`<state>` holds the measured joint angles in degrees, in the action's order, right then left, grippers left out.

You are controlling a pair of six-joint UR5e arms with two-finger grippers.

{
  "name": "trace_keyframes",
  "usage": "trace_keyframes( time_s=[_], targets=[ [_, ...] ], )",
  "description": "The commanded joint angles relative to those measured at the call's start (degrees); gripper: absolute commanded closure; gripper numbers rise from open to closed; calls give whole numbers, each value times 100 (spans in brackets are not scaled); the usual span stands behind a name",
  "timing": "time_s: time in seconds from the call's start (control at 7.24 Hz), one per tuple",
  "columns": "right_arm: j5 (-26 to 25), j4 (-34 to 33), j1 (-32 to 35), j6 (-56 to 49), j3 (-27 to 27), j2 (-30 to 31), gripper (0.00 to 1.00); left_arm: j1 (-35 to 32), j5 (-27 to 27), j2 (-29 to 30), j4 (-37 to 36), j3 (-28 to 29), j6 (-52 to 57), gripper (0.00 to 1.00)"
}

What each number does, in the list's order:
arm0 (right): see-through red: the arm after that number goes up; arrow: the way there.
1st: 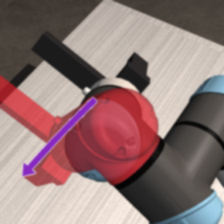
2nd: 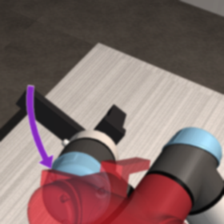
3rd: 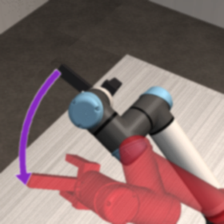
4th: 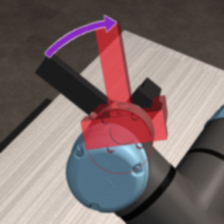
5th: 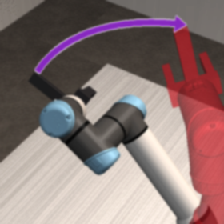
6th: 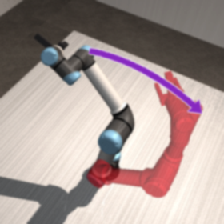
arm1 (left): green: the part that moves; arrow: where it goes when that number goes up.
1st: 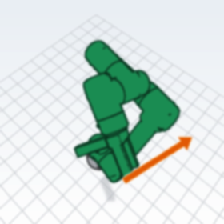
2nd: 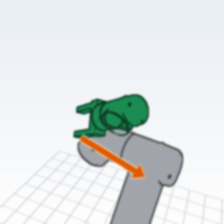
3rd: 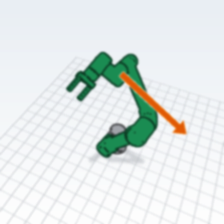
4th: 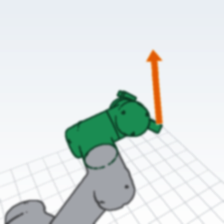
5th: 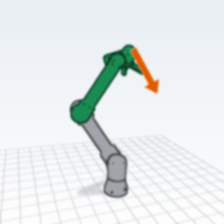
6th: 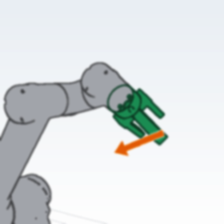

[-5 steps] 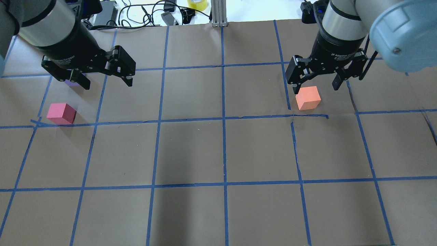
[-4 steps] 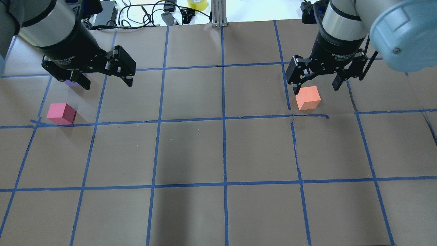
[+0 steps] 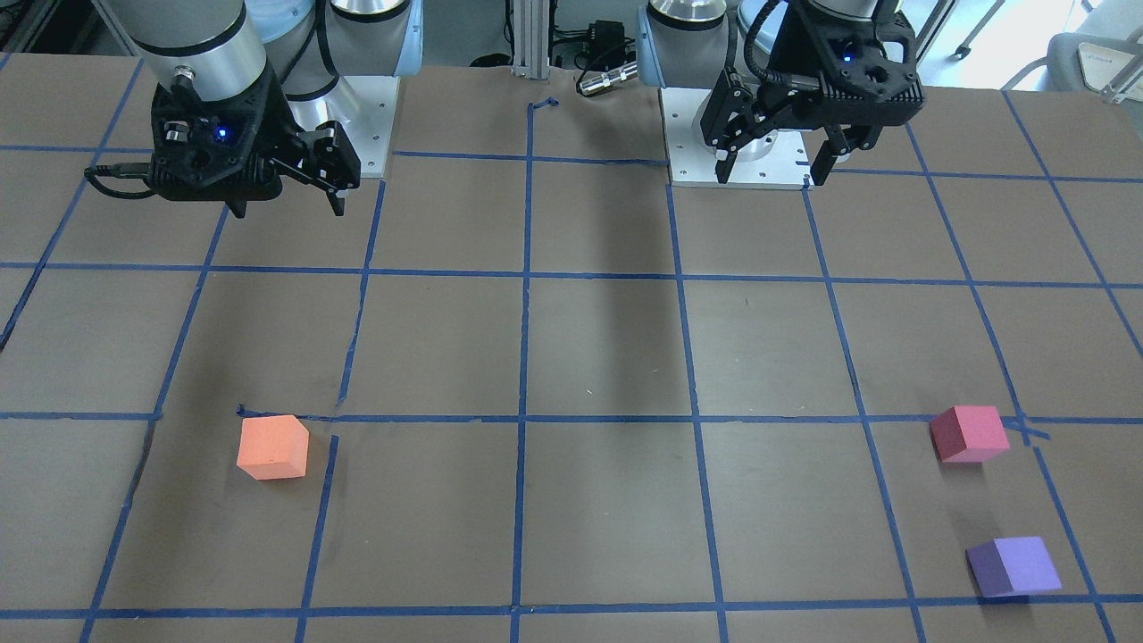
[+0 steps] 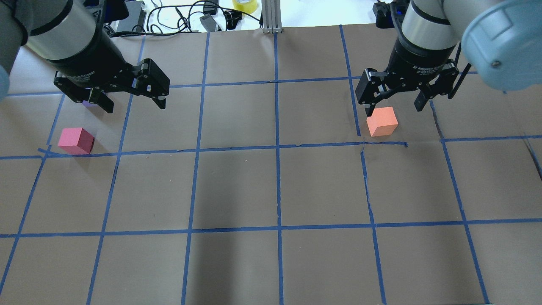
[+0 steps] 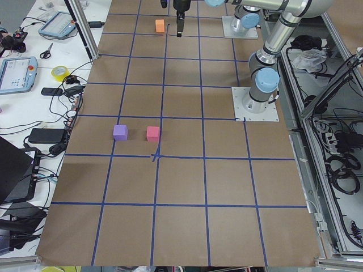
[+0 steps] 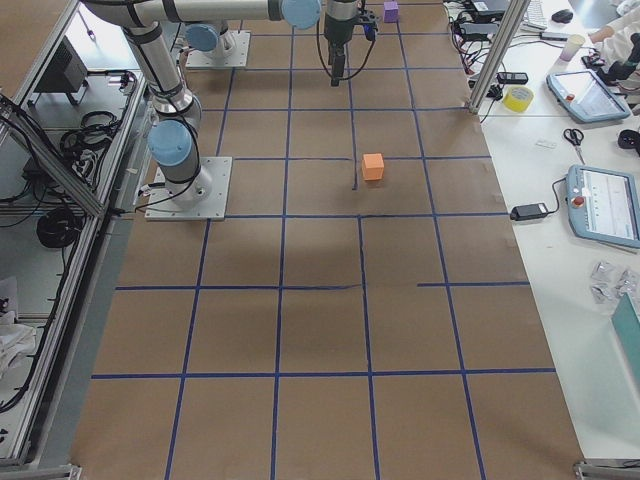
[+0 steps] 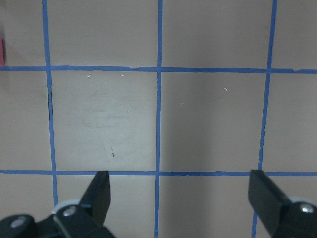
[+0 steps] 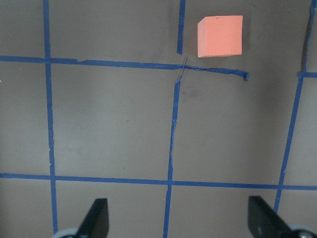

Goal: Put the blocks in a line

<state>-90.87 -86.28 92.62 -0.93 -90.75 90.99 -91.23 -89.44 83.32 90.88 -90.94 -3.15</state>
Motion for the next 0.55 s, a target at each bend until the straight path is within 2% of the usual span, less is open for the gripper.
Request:
trace_keyframes(
  time_s=[0.0, 0.41],
  targets=[
    [16, 68, -16, -21, 4, 68, 0, 0, -12, 0, 0, -2, -1, 0],
    [-9, 94, 2, 5, 13, 68, 0, 0, -21, -9, 0, -2, -1, 0]
  ],
)
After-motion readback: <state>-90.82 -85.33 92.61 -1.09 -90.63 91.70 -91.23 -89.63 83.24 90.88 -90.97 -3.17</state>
